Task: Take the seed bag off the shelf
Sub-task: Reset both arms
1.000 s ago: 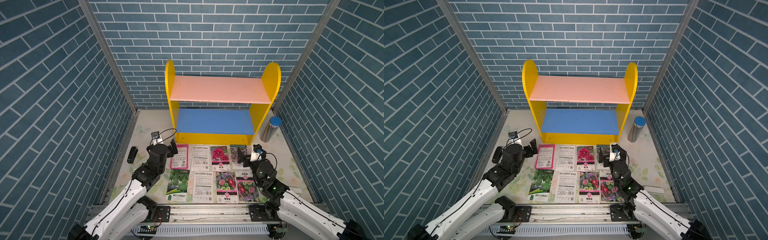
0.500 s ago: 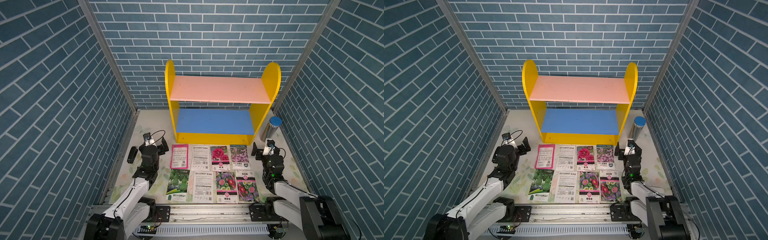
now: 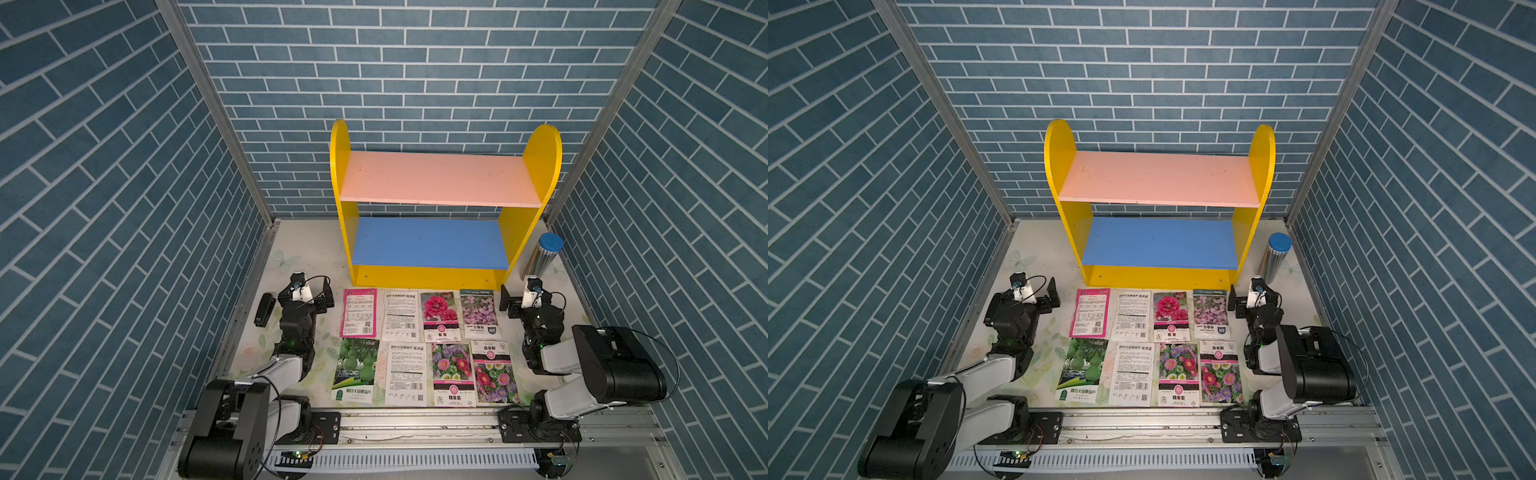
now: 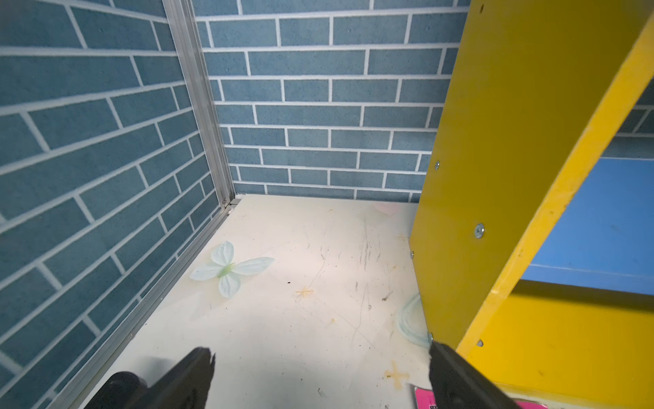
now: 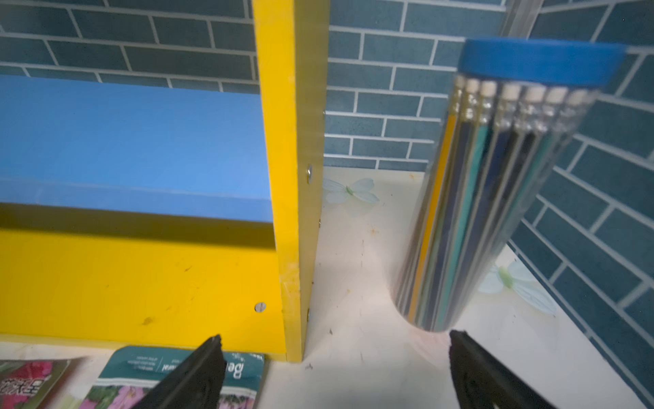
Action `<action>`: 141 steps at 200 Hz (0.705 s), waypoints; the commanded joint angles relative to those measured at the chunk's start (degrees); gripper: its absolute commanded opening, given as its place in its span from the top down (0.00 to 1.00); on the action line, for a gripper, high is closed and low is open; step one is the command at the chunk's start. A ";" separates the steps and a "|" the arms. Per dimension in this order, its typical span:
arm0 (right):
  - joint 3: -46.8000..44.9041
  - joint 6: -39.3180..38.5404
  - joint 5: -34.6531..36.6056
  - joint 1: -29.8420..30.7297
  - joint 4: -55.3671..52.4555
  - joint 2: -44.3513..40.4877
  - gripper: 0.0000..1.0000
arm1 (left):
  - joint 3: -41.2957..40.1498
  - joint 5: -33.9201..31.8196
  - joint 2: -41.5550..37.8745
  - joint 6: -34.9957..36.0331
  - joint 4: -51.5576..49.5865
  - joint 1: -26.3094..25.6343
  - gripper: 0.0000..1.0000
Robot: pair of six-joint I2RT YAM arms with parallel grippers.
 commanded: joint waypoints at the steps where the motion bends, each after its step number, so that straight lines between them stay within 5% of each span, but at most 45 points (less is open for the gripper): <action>1: 2.19 -1.84 -2.78 -0.27 -2.03 0.15 0.00 | -0.22 2.83 4.92 2.64 8.83 0.69 0.00; 54: 2.35 -0.96 -0.22 -0.18 -1.68 0.51 0.00 | 0.66 3.92 16.57 2.36 17.14 1.81 0.00; 141: 2.40 -0.99 -0.10 -0.15 -1.80 0.41 0.00 | 2.28 5.37 16.55 0.96 14.06 3.59 0.00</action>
